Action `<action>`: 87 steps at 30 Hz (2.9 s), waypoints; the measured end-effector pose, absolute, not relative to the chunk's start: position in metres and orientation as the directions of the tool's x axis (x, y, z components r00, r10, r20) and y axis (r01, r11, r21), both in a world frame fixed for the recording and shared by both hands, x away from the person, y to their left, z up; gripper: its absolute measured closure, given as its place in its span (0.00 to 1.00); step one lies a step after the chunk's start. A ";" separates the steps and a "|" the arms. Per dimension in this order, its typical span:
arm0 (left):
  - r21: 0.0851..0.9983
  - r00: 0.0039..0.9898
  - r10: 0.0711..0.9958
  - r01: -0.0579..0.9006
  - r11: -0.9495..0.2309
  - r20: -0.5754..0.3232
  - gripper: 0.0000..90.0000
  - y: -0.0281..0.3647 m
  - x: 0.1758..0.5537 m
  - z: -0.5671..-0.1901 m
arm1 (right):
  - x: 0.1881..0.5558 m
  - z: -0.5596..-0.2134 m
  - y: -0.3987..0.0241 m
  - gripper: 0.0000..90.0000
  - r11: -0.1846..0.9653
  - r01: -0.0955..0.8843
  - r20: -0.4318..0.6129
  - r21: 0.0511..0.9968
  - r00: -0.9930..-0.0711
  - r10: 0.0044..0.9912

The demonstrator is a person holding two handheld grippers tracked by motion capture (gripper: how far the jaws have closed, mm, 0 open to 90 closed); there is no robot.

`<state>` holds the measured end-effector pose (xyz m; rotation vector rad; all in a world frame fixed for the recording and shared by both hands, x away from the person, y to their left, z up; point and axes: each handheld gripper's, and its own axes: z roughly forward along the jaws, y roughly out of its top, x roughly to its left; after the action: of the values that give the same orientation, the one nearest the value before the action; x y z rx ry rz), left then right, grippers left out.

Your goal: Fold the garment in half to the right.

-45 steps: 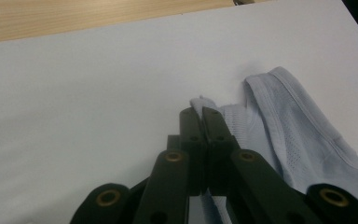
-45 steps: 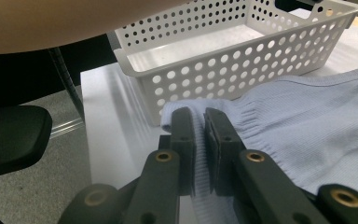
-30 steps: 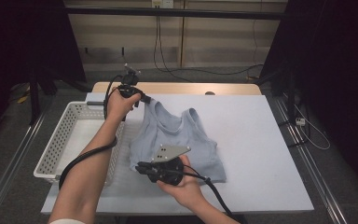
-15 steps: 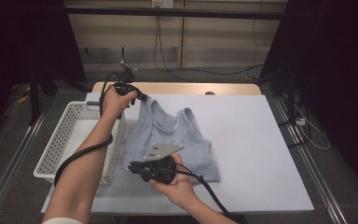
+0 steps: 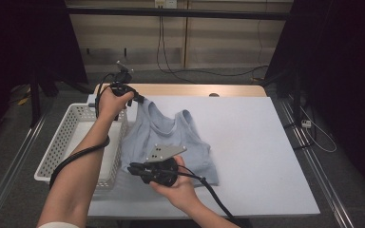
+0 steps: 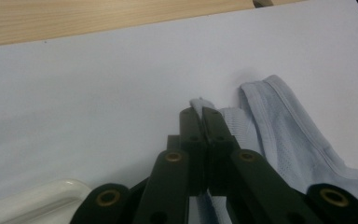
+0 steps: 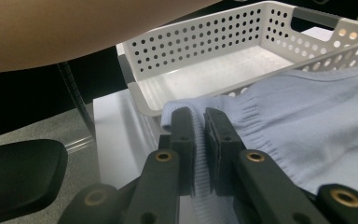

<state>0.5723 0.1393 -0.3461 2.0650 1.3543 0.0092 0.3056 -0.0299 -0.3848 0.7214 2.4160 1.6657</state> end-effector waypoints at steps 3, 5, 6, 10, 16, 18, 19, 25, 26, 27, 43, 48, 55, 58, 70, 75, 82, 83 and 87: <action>0.528 0.460 0.822 0.815 -0.239 -0.337 0.98 0.135 0.572 -0.346 | 0.304 -0.384 -0.037 0.93 0.268 0.315 0.169 0.911 -0.875 0.453; 0.533 0.463 0.820 0.811 -0.239 -0.337 0.98 0.131 0.572 -0.346 | 0.302 -0.384 -0.043 0.93 0.258 0.315 0.170 0.914 -0.871 0.461; 0.533 0.472 0.817 0.808 -0.250 -0.332 0.98 0.129 0.572 -0.345 | 0.302 -0.384 -0.047 0.93 0.251 0.315 0.171 0.915 -0.868 0.465; 0.548 0.477 0.814 0.800 -0.245 -0.332 0.98 0.121 0.572 -0.344 | 0.301 -0.383 -0.060 0.93 0.232 0.318 0.175 0.919 -0.858 0.483; 0.552 0.489 0.806 0.794 -0.253 -0.333 0.98 0.112 0.573 -0.344 | 0.299 -0.377 -0.080 0.93 0.197 0.313 0.175 0.929 -0.842 0.511; 0.556 0.491 0.806 0.792 -0.254 -0.331 0.98 0.109 0.573 -0.344 | 0.300 -0.374 -0.087 0.93 0.190 0.310 0.173 0.931 -0.837 0.519; 0.558 0.492 0.804 0.791 -0.252 -0.335 0.98 0.108 0.573 -0.343 | 0.300 -0.373 -0.090 0.93 0.187 0.309 0.171 0.933 -0.834 0.525; 0.559 0.497 0.801 0.789 -0.257 -0.333 0.98 0.100 0.574 -0.339 | 0.300 -0.372 -0.105 0.93 0.183 0.312 0.168 0.932 -0.822 0.544; 0.560 0.496 0.802 0.789 -0.255 -0.333 0.98 0.099 0.574 -0.339 | 0.299 -0.372 -0.107 0.93 0.182 0.312 0.167 0.932 -0.819 0.549; 0.558 0.500 0.799 0.788 -0.260 -0.333 0.98 0.097 0.574 -0.339 | 0.299 -0.372 -0.109 0.93 0.180 0.309 0.164 0.934 -0.818 0.552; 0.580 0.508 0.795 0.774 -0.251 -0.333 0.98 0.080 0.572 -0.334 | 0.292 -0.370 -0.137 0.96 0.176 0.305 0.146 0.936 -0.791 0.594; 0.582 0.513 0.791 0.773 -0.255 -0.335 0.98 0.076 0.572 -0.334 | 0.292 -0.372 -0.142 0.96 0.173 0.316 0.153 0.933 -0.782 0.605; 0.585 0.510 0.787 0.773 -0.243 -0.347 0.98 0.076 0.573 -0.334 | 0.292 -0.373 -0.146 0.96 0.176 0.316 0.147 0.932 -0.774 0.615; 0.586 0.511 0.787 0.772 -0.244 -0.345 0.98 0.074 0.574 -0.336 | 0.292 -0.374 -0.151 0.96 0.170 0.324 0.153 0.931 -0.767 0.623; 0.584 0.502 0.798 0.775 -0.244 -0.333 0.98 0.054 0.576 -0.346 | 0.286 -0.375 -0.164 0.96 0.168 0.328 0.150 0.930 -0.754 0.639; 0.590 0.512 0.792 0.769 -0.248 -0.334 0.97 0.048 0.575 -0.347 | 0.284 -0.374 -0.170 0.96 0.165 0.328 0.148 0.930 -0.746 0.649; 0.621 0.552 0.760 0.740 -0.258 -0.342 0.94 0.041 0.574 -0.350 | 0.282 -0.378 -0.178 0.97 0.159 0.336 0.153 0.928 -0.734 0.662; 0.625 0.558 0.755 0.736 -0.260 -0.344 0.94 0.041 0.574 -0.350 | 0.282 -0.378 -0.178 0.96 0.158 0.336 0.153 0.929 -0.733 0.663; 0.628 0.580 0.742 0.725 -0.282 -0.337 0.93 0.037 0.574 -0.352 | 0.281 -0.379 -0.180 0.97 0.157 0.338 0.152 0.928 -0.729 0.668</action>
<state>0.5740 0.0372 -0.3521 2.0386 1.1664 0.0267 0.2812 -0.1804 -0.3788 0.9684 2.1447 1.5956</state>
